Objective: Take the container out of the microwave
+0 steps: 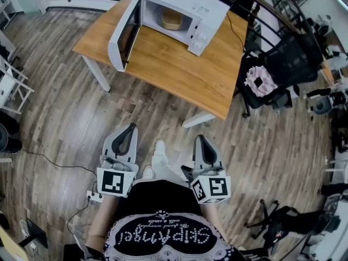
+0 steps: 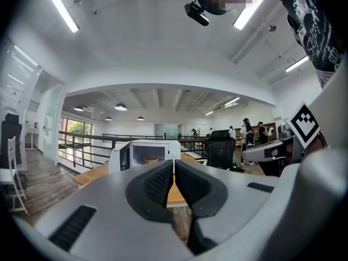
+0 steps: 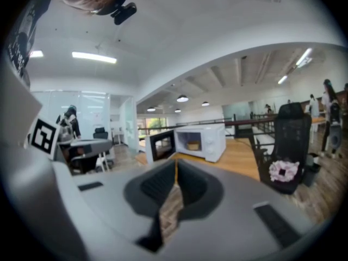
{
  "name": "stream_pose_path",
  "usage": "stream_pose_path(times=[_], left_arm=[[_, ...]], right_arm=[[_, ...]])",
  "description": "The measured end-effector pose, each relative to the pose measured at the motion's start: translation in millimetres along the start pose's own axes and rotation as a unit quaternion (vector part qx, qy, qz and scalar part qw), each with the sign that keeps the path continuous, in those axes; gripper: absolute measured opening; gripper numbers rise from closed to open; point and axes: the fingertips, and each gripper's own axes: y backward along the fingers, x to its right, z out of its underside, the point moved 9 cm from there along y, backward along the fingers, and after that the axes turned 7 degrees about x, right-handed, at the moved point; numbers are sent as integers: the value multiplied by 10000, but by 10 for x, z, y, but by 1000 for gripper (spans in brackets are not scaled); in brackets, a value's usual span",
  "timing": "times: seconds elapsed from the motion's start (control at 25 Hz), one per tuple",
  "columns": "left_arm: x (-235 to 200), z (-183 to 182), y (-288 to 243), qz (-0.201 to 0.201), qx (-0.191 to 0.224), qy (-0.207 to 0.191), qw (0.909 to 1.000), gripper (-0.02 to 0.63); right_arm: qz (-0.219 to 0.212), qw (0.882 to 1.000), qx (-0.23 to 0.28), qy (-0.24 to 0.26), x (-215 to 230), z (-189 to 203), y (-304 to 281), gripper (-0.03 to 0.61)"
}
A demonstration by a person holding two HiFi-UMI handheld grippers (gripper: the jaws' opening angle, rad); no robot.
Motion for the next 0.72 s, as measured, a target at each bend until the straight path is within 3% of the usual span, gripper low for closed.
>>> stream_pose_path(times=[0.36, 0.72], left_arm=[[-162, 47, -628, -355, -57, -10, 9994, 36], [-68, 43, -1099, -364, -26, -118, 9993, 36]], right_arm=[[-300, 9995, -25, 85, 470, -141, -740, 35], [-488, 9988, -28, -13, 807, -163, -1114, 34]])
